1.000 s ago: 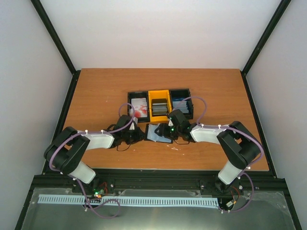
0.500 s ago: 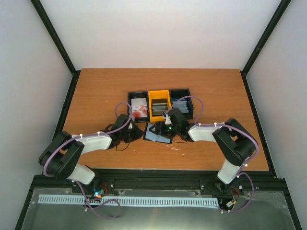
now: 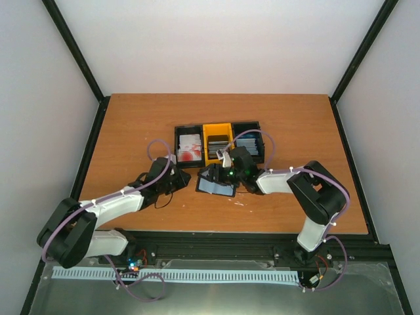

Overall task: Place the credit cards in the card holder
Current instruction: Open the card holder at the center of the board, then pick up the credit card from the storage box.

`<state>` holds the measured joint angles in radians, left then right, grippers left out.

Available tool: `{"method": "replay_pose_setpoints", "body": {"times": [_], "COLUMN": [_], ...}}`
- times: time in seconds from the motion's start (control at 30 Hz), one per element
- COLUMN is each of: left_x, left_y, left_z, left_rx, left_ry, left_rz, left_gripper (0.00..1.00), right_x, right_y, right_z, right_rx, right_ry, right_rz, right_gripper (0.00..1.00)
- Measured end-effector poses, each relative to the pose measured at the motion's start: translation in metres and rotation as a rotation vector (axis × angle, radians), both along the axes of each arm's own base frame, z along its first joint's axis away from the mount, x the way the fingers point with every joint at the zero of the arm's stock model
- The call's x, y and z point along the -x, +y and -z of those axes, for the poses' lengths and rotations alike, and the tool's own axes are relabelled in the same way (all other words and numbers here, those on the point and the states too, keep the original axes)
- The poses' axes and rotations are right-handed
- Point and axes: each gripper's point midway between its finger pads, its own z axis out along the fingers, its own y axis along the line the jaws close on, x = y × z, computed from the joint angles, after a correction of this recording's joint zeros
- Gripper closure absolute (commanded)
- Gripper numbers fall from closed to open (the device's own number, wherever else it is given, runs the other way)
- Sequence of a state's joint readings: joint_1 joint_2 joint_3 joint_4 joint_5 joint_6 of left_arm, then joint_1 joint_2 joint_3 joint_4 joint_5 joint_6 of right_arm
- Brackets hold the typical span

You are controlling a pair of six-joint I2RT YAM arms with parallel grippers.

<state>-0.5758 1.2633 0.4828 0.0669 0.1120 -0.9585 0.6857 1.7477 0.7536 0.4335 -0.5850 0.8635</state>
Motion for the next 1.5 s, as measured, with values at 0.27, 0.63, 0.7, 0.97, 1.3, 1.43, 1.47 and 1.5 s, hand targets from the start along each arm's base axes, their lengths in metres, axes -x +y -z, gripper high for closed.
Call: {"method": "replay_pose_setpoints", "body": {"times": [0.27,0.63,0.7,0.97,1.3,1.43,1.47,1.5], "left_x": [0.001,0.012,0.011,-0.028,-0.074,-0.082,-0.083,-0.083], "left_y": [-0.007,-0.042,-0.042,-0.021,0.030,0.058,0.064,0.070], "left_z": [-0.014,-0.036,-0.037,-0.080,-0.110,-0.108,-0.106,-0.104], "left_rx": [0.031,0.148,0.141,0.093,0.088,0.080,0.074,0.067], "left_ry": [-0.058,-0.129,-0.135,-0.255,-0.256,-0.222,-0.213,-0.203], "left_rz": [0.051,0.270,0.271,0.131,-0.023,-0.081,-0.095,-0.106], "left_gripper": [0.84,0.73,0.64,0.42,0.46,0.46,0.46,0.45], "right_x": [-0.004,-0.024,-0.036,-0.103,-0.137,-0.149,-0.153,-0.155], "right_y": [-0.018,-0.075,-0.091,-0.123,-0.078,-0.055,-0.052,-0.050], "right_z": [0.003,-0.011,-0.019,-0.081,-0.074,-0.083,-0.085,-0.086], "right_rx": [0.052,0.238,0.290,0.446,0.634,0.670,0.686,0.697], "right_ry": [-0.013,-0.074,-0.089,-0.222,-0.343,-0.472,-0.514,-0.546], "right_rz": [0.094,0.310,0.350,0.392,0.129,-0.013,-0.057,-0.093], "right_gripper": [0.44,0.53,0.51,0.45,0.48,0.48,0.47,0.47]}}
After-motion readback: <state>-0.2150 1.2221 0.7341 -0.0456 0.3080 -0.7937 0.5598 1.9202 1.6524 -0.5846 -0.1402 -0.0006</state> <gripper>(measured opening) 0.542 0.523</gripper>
